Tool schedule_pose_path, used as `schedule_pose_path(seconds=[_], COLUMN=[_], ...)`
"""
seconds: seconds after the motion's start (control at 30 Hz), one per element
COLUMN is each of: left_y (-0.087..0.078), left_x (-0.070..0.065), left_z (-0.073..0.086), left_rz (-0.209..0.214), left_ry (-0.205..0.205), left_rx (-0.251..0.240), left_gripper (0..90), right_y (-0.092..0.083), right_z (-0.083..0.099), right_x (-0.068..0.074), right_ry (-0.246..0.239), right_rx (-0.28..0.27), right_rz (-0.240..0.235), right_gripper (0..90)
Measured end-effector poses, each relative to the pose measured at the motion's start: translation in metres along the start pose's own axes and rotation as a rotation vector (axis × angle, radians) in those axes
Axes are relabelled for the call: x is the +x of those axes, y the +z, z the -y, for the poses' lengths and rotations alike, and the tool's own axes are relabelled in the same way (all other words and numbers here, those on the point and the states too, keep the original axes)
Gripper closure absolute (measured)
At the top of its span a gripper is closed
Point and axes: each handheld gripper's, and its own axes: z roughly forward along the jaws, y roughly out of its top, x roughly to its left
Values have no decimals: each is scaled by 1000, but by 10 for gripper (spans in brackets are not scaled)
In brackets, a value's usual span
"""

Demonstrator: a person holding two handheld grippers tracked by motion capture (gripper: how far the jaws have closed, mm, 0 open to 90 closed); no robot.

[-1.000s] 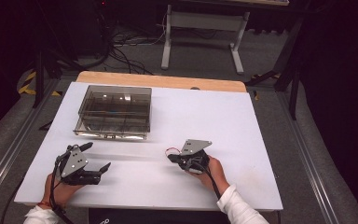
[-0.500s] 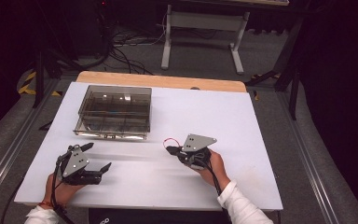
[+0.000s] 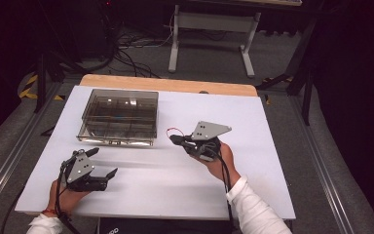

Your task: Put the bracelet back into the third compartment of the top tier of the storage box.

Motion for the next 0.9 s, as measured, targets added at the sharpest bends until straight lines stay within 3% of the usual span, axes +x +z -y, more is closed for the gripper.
schedule_pose_path(seconds=[0.33,0.5,0.9], left_y=[2,2,-5], left_x=[2,3,2], left_z=[-1,0,4], left_rz=[-1,4,-3], left_ry=[-14,-9,-16], left_rx=[-1,0,-3], left_gripper=[102,104,107], right_y=[42,63,124], right_z=[-30,-44,-65], right_x=[2,3,25], right_ry=[-55,-39,-60], right_rx=[36,16,72], right_rz=[-48,-78,-137], right_gripper=[900,900,900])
